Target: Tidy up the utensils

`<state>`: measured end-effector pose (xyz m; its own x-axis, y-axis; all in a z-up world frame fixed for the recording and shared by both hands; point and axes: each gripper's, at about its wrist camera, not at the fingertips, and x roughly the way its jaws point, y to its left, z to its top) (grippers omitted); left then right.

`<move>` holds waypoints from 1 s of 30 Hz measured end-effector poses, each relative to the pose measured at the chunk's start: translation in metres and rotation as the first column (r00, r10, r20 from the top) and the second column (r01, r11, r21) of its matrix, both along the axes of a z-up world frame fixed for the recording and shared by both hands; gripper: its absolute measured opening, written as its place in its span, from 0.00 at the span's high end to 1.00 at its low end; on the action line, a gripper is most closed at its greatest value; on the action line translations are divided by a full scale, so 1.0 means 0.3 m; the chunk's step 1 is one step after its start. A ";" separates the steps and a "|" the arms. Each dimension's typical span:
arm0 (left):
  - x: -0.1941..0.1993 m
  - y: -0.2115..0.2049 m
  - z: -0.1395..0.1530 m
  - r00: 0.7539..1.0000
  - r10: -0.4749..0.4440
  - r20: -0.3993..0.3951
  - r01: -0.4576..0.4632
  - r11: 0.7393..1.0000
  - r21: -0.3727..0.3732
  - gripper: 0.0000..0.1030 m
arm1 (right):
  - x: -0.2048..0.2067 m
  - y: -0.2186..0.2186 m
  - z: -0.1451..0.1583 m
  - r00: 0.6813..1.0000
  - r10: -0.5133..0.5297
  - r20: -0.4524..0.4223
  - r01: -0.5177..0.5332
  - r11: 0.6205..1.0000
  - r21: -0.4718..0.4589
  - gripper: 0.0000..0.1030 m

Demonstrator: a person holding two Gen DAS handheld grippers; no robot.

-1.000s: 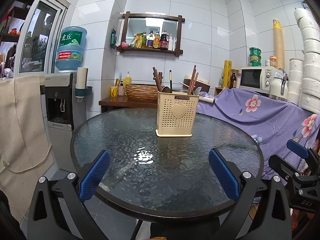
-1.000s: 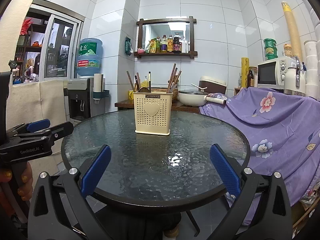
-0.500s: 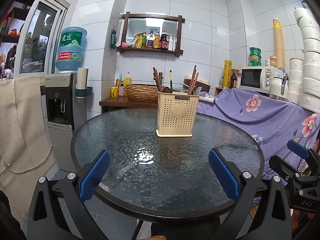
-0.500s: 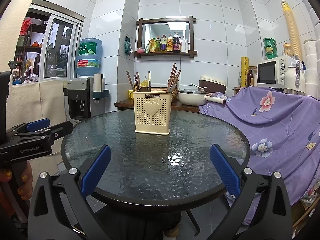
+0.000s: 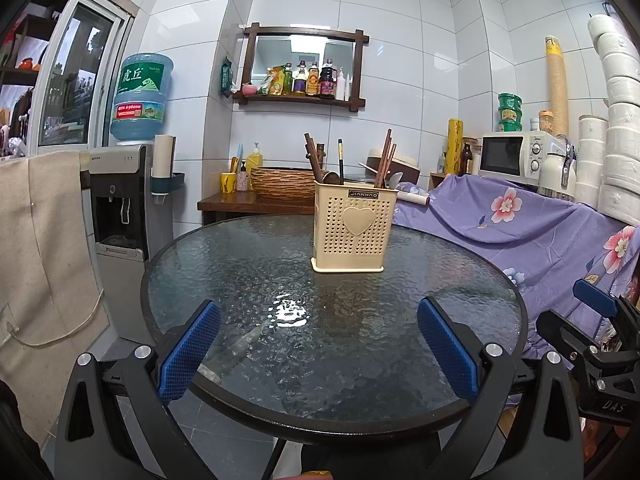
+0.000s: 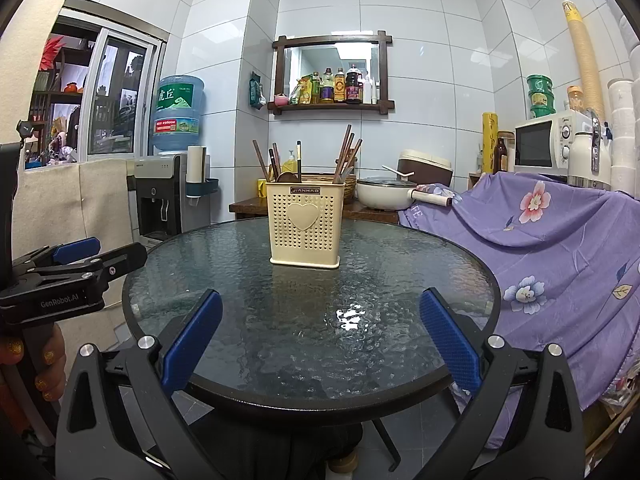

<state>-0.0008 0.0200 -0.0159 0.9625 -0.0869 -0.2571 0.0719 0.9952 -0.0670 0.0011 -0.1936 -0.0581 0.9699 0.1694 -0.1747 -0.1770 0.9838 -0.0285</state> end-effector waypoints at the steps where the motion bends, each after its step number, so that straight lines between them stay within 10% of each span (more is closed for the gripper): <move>1: 0.000 0.000 0.000 1.000 0.001 0.000 -0.001 1.000 0.000 0.06 | -0.001 0.001 0.000 1.000 -0.001 0.000 0.001 1.000 0.000 0.06; 30: -0.002 -0.014 -0.004 1.000 -0.006 -0.005 0.006 1.000 0.002 0.06 | 0.001 0.003 -0.004 1.000 0.000 -0.004 0.000 1.000 0.001 0.06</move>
